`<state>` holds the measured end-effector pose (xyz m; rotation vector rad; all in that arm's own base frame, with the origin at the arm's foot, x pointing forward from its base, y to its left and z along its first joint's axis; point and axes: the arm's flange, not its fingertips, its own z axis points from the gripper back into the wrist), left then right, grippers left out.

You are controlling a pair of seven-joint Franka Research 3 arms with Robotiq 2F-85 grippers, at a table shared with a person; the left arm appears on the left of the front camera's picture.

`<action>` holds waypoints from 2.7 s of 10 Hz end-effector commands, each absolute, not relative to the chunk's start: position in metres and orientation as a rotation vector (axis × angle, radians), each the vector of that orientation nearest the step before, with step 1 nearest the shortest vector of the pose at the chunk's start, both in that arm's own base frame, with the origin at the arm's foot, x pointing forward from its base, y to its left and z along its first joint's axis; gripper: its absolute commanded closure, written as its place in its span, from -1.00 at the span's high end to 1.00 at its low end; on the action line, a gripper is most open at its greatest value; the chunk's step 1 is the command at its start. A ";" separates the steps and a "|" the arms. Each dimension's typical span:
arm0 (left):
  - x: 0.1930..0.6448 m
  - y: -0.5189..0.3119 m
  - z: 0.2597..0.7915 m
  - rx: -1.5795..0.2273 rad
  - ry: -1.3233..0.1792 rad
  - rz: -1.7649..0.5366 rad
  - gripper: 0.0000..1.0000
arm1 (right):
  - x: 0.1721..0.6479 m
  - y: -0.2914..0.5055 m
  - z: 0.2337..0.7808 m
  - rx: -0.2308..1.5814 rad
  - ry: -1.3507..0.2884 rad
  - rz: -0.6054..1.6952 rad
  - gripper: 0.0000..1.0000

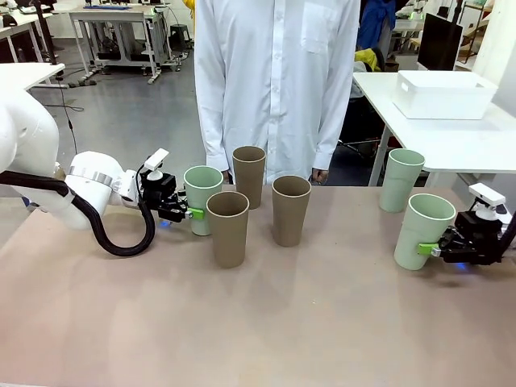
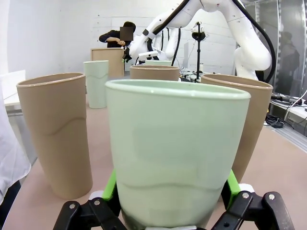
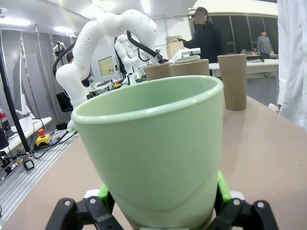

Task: Stack the cups and store them in the basket.
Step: Pick up two Reusable plastic cups , one in each hand.

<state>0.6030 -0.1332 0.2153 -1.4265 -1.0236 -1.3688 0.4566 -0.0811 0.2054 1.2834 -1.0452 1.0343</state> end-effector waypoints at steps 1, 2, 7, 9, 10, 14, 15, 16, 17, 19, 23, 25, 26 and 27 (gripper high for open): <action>0.604 -0.138 0.213 -1.441 -1.053 -1.386 0.62 | 0.462 -0.077 0.207 1.287 -1.063 1.017 0.60; 0.604 -0.137 0.213 -1.440 -1.053 -1.390 0.61 | 0.461 -0.078 0.208 1.285 -1.069 1.018 0.60; 0.602 -0.136 0.215 -1.505 -1.073 -1.361 -0.52 | 0.457 -0.082 0.210 1.290 -1.046 1.093 -0.05; 0.603 -0.134 0.214 -1.431 -1.034 -1.377 -0.52 | 0.457 -0.083 0.206 1.280 -1.051 1.035 -0.05; 0.603 -0.134 0.214 -1.431 -1.034 -1.377 -0.52 | 0.457 -0.083 0.206 1.280 -1.051 1.035 -0.05; 0.580 -0.117 0.236 -1.352 -1.083 -1.331 0.70 | 0.442 -0.070 0.239 1.249 -1.110 1.044 0.69; 0.566 -0.110 0.255 -1.321 -1.141 -1.316 0.70 | 0.434 -0.058 0.260 1.195 -1.168 1.024 0.69; 0.550 -0.105 0.273 -1.284 -1.187 -1.313 0.70 | 0.425 -0.047 0.280 1.178 -1.216 0.936 0.69; 0.533 -0.102 0.289 -1.261 -1.224 -1.323 0.70 | 0.413 -0.038 0.297 1.184 -1.228 0.900 0.69; 0.494 -0.102 0.313 -1.249 -1.288 -1.295 0.70 | 0.380 -0.015 0.324 1.137 -1.245 0.884 0.69; 0.419 -0.081 0.312 -1.198 -1.386 -1.237 0.70 | 0.323 0.038 0.326 1.089 -1.177 0.939 0.69; 0.394 -0.063 0.302 -1.165 -1.406 -1.222 0.70 | 0.314 0.042 0.324 1.087 -1.163 0.955 0.69; 0.384 -0.055 0.299 -1.145 -1.415 -1.205 0.70 | 0.310 0.040 0.325 1.095 -1.164 0.956 0.69; 0.372 -0.042 0.299 -1.128 -1.441 -1.201 0.70 | 0.305 0.034 0.326 1.127 -1.165 0.968 0.69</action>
